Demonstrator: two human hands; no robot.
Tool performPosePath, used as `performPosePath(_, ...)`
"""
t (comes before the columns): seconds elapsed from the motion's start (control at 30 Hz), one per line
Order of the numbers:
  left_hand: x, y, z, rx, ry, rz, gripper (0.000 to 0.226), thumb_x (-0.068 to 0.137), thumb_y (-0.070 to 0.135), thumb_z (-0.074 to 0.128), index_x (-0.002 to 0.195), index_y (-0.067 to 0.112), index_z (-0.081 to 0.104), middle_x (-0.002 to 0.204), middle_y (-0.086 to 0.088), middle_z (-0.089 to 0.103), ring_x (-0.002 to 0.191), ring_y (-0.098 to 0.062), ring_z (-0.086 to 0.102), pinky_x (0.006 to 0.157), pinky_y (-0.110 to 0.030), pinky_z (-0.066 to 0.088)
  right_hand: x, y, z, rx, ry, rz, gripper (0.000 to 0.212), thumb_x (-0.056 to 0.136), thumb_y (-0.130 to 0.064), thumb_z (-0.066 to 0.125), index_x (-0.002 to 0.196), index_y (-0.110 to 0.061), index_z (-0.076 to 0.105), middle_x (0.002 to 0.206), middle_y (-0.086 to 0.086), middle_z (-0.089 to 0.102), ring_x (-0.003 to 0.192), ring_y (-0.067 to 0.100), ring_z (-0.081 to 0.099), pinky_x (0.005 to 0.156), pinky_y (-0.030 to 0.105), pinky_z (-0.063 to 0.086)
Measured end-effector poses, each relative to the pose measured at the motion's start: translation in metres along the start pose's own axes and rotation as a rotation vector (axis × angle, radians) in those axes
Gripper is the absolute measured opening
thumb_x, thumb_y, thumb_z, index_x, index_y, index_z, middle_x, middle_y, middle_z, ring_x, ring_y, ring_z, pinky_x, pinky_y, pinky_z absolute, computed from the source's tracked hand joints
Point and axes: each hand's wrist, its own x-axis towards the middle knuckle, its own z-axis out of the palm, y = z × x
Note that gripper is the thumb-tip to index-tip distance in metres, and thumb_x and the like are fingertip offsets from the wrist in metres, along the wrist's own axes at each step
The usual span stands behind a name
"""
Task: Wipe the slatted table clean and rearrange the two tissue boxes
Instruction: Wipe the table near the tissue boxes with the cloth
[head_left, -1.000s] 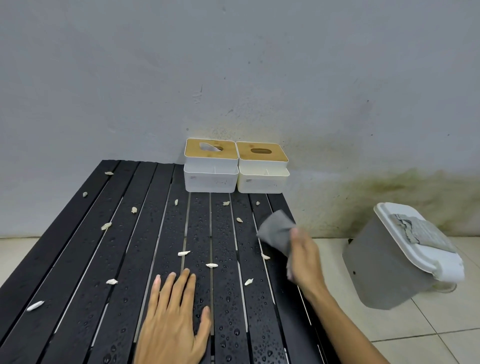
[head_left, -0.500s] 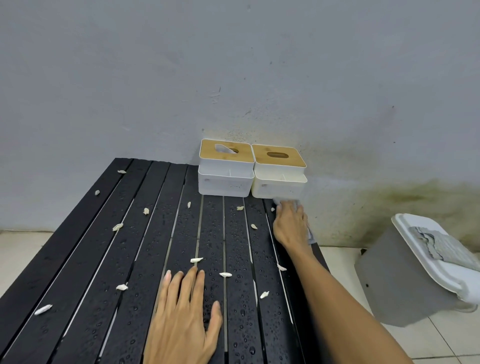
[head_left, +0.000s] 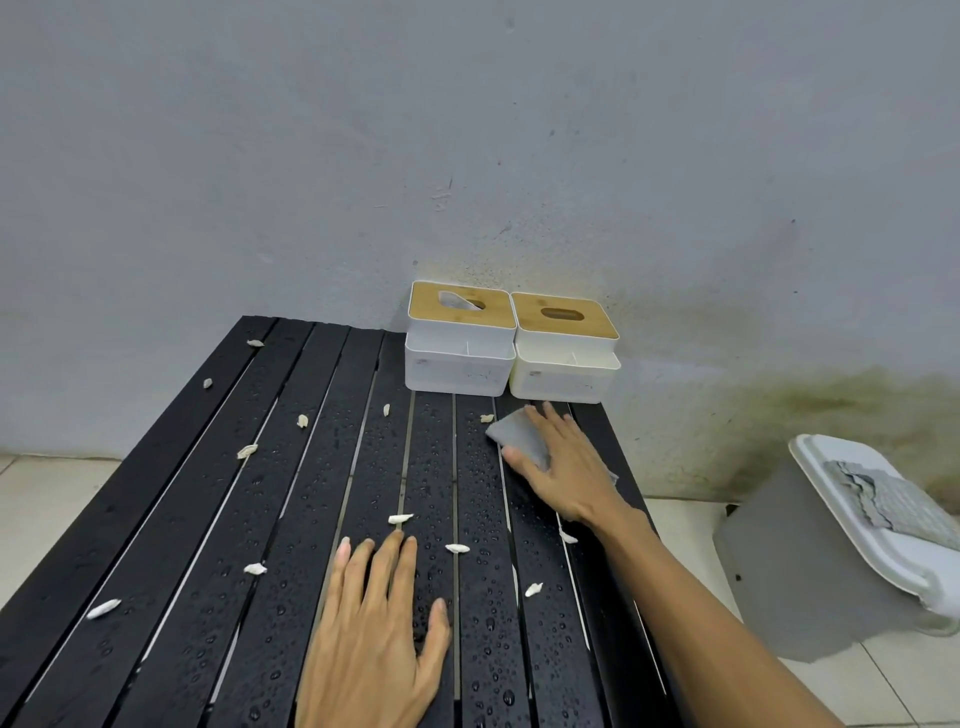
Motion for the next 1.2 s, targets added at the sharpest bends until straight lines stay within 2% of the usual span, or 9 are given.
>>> performPosePath(0.17, 0.0, -0.001, 0.001, -0.004, -0.002, -0.006, 0.072, 0.095, 0.052, 0.023, 0.125, 0.002, 0.064, 0.129, -0.012, 0.062, 0.117, -0.037, 0.056, 0.112, -0.049, 0.028, 0.003, -0.006, 0.01, -0.052, 0.022, -0.045, 0.059, 0.102, -0.053, 0.037, 0.156, -0.029, 0.028, 0.165, 0.005, 0.022, 0.151, 0.026, 0.023, 0.122, 0.039, 0.021)
performPosePath(0.3, -0.001, -0.001, 0.003, -0.003, 0.013, 0.004, 0.069, 0.096, 0.051, 0.025, 0.125, 0.003, 0.065, 0.13, -0.012, 0.062, 0.118, -0.037, 0.056, 0.112, -0.049, 0.028, -0.017, -0.008, -0.005, 0.177, -0.071, -0.239, 0.041, 0.104, -0.034, 0.047, 0.145, -0.028, 0.05, 0.154, -0.009, 0.041, 0.14, 0.005, 0.038, 0.116, 0.023, 0.027)
performPosePath(0.43, 0.0, -0.001, 0.002, -0.01, 0.001, -0.003, 0.069, 0.096, 0.051, 0.025, 0.127, 0.004, 0.064, 0.131, -0.011, 0.061, 0.119, -0.036, 0.055, 0.113, -0.048, 0.028, -0.018, -0.013, -0.029, 0.435, 0.171, -0.068, 0.023, 0.104, -0.031, 0.047, 0.112, -0.023, 0.068, 0.101, -0.005, 0.072, 0.088, 0.011, 0.067, 0.082, 0.034, 0.055)
performPosePath(0.53, 0.0, -0.001, 0.001, -0.011, -0.014, -0.009, 0.07, 0.096, 0.052, 0.023, 0.127, 0.005, 0.064, 0.132, -0.01, 0.061, 0.12, -0.035, 0.056, 0.113, -0.048, 0.028, 0.01, -0.018, -0.037, 0.41, 0.395, 0.051, 0.025, 0.105, -0.03, 0.047, 0.085, -0.021, 0.059, 0.073, -0.003, 0.063, 0.067, 0.02, 0.059, 0.063, 0.036, 0.046)
performPosePath(0.7, 0.0, -0.001, 0.001, 0.003, 0.02, -0.004, 0.062, 0.094, 0.048, 0.032, 0.125, 0.005, 0.065, 0.13, -0.01, 0.062, 0.118, -0.036, 0.058, 0.111, -0.047, 0.028, 0.045, -0.032, -0.012, 0.13, 0.313, -0.012, 0.03, 0.103, -0.033, 0.049, 0.122, -0.019, 0.067, 0.109, 0.01, 0.07, 0.099, 0.032, 0.062, 0.073, 0.036, 0.043)
performPosePath(0.9, 0.0, 0.0, -0.001, 0.009, 0.034, 0.014, 0.06, 0.086, 0.046, 0.046, 0.125, 0.006, 0.066, 0.131, -0.01, 0.062, 0.118, -0.035, 0.059, 0.11, -0.046, 0.028, 0.044, -0.024, 0.024, -0.019, 0.121, -0.153, 0.038, 0.102, -0.03, 0.05, 0.139, -0.024, 0.056, 0.15, 0.003, 0.049, 0.132, 0.032, 0.047, 0.109, 0.042, 0.036)
performPosePath(1.03, 0.0, 0.002, -0.002, 0.007, 0.037, 0.009, 0.06, 0.086, 0.046, 0.045, 0.126, 0.006, 0.065, 0.131, -0.01, 0.062, 0.119, -0.035, 0.058, 0.11, -0.045, 0.028, 0.003, -0.019, -0.001, 0.108, -0.041, -0.357, 0.037, 0.103, -0.025, 0.051, 0.139, -0.024, 0.057, 0.146, -0.005, 0.054, 0.133, 0.012, 0.048, 0.112, 0.028, 0.035)
performPosePath(1.1, 0.0, 0.003, -0.003, 0.006, 0.038, 0.004, 0.06, 0.086, 0.046, 0.046, 0.126, 0.006, 0.065, 0.131, -0.01, 0.062, 0.119, -0.035, 0.058, 0.111, -0.045, 0.028, -0.014, -0.02, -0.018, 0.263, -0.037, -0.326, 0.031, 0.103, -0.025, 0.051, 0.132, -0.026, 0.061, 0.129, -0.008, 0.066, 0.115, 0.004, 0.06, 0.099, 0.026, 0.048)
performPosePath(1.2, -0.001, 0.003, -0.003, 0.006, 0.031, 0.003, 0.059, 0.087, 0.046, 0.046, 0.128, 0.006, 0.064, 0.132, -0.01, 0.061, 0.121, -0.034, 0.057, 0.112, -0.045, 0.027, -0.015, -0.029, -0.042, 0.433, 0.191, -0.172, 0.024, 0.103, -0.024, 0.05, 0.121, -0.025, 0.065, 0.097, -0.013, 0.07, 0.083, -0.006, 0.065, 0.072, 0.023, 0.051)
